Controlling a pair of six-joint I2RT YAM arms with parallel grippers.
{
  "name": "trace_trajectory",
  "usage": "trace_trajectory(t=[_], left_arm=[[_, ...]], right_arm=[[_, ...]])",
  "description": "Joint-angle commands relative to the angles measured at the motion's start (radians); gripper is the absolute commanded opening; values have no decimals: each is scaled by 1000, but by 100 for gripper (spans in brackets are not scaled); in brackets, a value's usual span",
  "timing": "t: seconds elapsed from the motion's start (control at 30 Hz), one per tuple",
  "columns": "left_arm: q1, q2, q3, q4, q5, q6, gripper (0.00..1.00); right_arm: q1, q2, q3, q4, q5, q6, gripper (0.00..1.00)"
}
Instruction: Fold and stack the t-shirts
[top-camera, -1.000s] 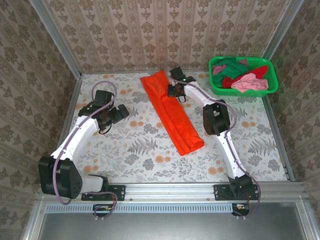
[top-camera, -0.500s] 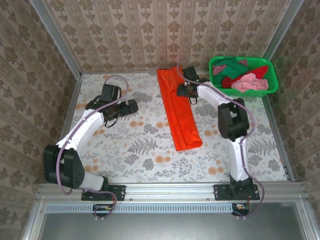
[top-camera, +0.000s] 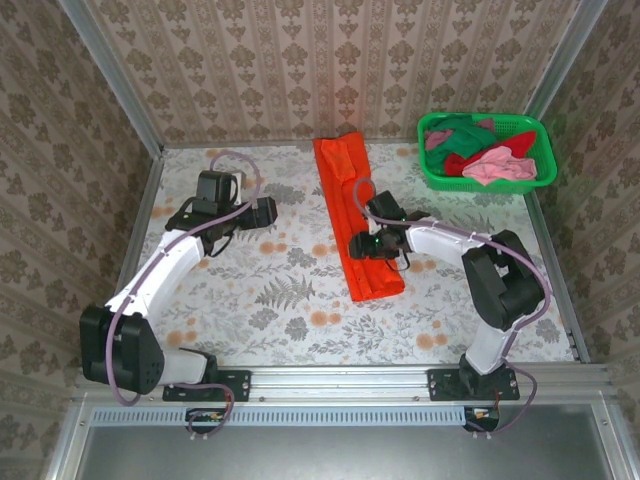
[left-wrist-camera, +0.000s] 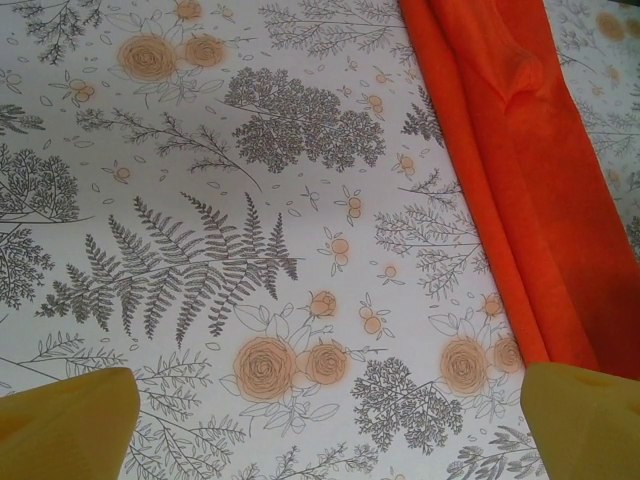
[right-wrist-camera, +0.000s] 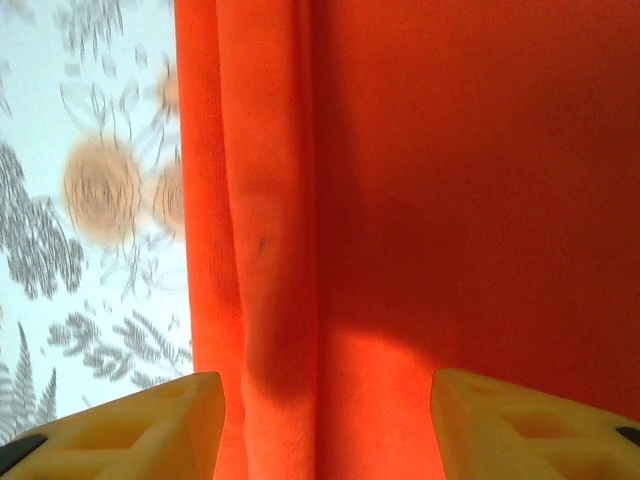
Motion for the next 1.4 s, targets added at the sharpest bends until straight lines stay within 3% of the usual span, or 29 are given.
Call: trace_trajectory(t=[0.0, 0.4, 0.77, 0.97, 1.17, 1.37], left_arm=[[7, -1, 2, 19, -4, 30, 100], [5, 0, -13, 28, 13, -1, 100], [-45, 56, -2, 83, 54, 14, 100], [-58, 75, 4, 91, 61, 9, 100], [-57, 65, -7, 47, 46, 7, 100], [-59, 87, -16, 92, 80, 25, 100]], right_arm=[[21, 7, 13, 11, -74, 27, 57], [93, 112, 194, -57, -147, 12, 56], [42, -55, 67, -43, 20, 63, 53], [55, 23, 54, -44, -50, 22, 51], [107, 127, 75, -13, -110, 32, 40], [113, 69, 64, -47, -44, 18, 39]])
